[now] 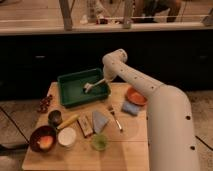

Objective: Wipe tray with brush

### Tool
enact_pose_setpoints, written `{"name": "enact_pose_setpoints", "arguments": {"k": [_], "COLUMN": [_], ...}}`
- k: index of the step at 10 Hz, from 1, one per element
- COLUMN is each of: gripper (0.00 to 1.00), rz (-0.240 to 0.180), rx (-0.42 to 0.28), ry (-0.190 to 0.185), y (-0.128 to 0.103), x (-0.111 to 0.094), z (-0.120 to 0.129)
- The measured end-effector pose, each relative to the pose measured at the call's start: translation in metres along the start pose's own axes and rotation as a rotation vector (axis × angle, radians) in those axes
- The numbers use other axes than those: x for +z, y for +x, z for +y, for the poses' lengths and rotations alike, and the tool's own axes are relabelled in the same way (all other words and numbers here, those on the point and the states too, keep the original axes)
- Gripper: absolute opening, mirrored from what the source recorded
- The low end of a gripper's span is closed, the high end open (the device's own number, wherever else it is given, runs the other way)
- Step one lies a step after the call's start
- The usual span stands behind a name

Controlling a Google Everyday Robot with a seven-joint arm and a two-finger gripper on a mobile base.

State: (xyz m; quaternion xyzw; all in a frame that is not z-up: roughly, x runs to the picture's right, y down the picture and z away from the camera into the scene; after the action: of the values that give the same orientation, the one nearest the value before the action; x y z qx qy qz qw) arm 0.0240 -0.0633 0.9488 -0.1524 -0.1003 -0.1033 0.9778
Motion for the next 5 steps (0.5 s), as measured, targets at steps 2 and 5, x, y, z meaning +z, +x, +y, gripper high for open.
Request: {"name": "enact_pose_setpoints", "arguments": {"k": [2,5], "gripper": [0.0,0.0], "rz": [0.006,-0.005], "rx": [-0.016,-0.095], "ry": [0.004,-0.013], "y": [-0.004,-0.029], "x": [0.0,0.008], "z": [-0.011,-0.018]}}
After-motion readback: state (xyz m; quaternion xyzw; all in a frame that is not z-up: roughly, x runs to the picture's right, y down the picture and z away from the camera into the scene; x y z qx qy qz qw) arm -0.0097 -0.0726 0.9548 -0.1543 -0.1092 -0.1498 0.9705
